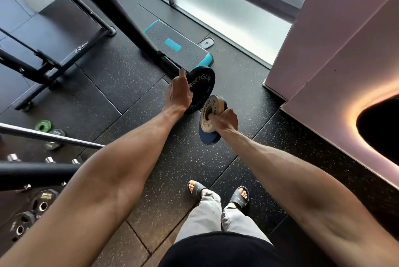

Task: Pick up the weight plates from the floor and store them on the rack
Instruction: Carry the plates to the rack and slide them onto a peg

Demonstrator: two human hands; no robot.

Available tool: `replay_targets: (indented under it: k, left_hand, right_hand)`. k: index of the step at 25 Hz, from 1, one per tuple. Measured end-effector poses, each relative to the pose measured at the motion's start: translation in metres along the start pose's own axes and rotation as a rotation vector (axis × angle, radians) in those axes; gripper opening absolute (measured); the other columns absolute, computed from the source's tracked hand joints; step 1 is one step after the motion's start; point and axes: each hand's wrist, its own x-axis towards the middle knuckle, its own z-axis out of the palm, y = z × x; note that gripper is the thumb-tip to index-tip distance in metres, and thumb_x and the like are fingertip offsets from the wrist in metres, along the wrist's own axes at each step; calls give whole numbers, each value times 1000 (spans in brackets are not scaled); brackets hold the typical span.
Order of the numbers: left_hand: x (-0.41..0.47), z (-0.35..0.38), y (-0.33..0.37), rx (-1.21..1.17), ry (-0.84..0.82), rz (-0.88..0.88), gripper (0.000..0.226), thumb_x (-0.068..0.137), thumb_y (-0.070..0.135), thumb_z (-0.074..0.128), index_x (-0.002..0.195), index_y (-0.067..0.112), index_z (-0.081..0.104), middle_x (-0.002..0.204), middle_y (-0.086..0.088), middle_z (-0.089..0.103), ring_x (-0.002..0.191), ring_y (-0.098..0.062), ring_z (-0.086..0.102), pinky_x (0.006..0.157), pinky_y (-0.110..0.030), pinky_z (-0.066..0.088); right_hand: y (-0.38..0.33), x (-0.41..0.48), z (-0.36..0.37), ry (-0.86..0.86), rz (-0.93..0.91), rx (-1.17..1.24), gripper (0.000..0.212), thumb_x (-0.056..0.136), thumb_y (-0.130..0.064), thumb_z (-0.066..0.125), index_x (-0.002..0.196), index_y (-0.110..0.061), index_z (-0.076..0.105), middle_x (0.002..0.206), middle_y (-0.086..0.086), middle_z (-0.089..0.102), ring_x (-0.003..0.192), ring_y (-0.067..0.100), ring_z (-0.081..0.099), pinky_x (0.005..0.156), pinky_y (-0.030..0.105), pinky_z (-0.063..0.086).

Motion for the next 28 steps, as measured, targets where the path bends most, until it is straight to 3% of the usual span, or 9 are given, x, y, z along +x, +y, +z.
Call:
replay_targets:
  k: [5, 9, 12, 15, 24, 28]
  left_hand:
    - [4, 11, -7, 20, -21, 95, 37, 91, 1, 63, 123, 0, 46, 102, -19, 70, 92, -31, 71, 77, -33, 57]
    - [11, 20, -24, 26, -44, 154, 29, 94, 2, 59, 120, 0, 47, 97, -17, 70, 84, -27, 71, 70, -20, 48]
    - [29, 15, -37, 1, -18, 150, 25, 94, 1, 59, 117, 1, 48, 102, -17, 64, 87, -28, 69, 74, -27, 55]
    - [48, 10, -49, 18, -1, 94, 28, 92, 2, 62, 116, 2, 48, 106, -17, 64, 90, -27, 68, 76, -24, 53]
    - [76, 14, -42, 194, 2, -98, 35, 92, 4, 60, 124, 1, 45, 108, -16, 60, 92, -33, 66, 78, -39, 56]
    - [80, 15, -31, 404, 1, -135, 39, 92, 10, 63, 125, 8, 44, 104, -11, 61, 95, -29, 64, 76, -42, 58]
  right_hand:
    - [-8, 17, 11, 0, 59, 61, 54, 68, -34, 78, 111, -5, 64, 102, 13, 73, 87, 28, 71, 76, 38, 62]
    - [-15, 31, 16, 15, 30, 3, 49, 70, -32, 79, 109, -5, 65, 103, 12, 73, 89, 29, 71, 78, 36, 60]
    - [-30, 40, 17, 15, -55, -37, 52, 73, -31, 78, 115, -7, 58, 109, 12, 69, 98, 31, 67, 84, 36, 55]
    - [-37, 51, 16, -7, -112, -44, 53, 76, -29, 76, 120, -8, 53, 113, 14, 69, 100, 32, 66, 81, 35, 52]
    - [-70, 111, -18, -141, -410, -216, 51, 81, -32, 75, 121, -7, 55, 114, 13, 69, 105, 30, 65, 80, 29, 44]
    - [-88, 132, -23, -213, -486, -274, 51, 79, -30, 76, 120, -7, 54, 113, 12, 69, 103, 30, 65, 81, 31, 46]
